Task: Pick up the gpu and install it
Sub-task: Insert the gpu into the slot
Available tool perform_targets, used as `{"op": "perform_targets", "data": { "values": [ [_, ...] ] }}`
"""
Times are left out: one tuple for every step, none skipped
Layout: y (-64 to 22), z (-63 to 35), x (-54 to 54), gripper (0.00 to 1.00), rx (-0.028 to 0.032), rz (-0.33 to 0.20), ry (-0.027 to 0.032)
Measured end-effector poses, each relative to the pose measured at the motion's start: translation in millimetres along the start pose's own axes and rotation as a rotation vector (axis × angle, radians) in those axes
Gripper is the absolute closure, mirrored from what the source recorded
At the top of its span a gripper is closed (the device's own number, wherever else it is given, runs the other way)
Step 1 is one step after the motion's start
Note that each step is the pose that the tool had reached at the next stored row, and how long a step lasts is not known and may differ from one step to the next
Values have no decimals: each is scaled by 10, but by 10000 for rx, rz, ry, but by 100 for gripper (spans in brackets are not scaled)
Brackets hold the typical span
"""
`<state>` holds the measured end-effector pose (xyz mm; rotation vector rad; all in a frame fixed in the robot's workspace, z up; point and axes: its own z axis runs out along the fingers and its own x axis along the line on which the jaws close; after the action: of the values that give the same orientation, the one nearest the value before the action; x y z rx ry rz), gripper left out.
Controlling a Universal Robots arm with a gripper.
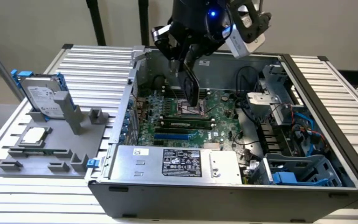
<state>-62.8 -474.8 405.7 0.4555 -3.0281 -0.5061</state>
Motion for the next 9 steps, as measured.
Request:
{"op": "perform_targets", "data": {
  "values": [
    [-1,3,0,100,-2,-176,58],
    [-2,5,0,100,-3,-352,115],
    [-2,6,0,100,-3,-518,169],
    [-3,7,0,100,-2,-683,218],
    [-4,8,-1,100,-4,-809,257],
    [-5,8,-5,100,-5,-892,282],
    [-6,8,-11,100,-4,-971,307],
    [-9,7,-19,100,-5,-1039,329],
    [-12,7,-29,100,-5,-1089,345]
  ]
}}
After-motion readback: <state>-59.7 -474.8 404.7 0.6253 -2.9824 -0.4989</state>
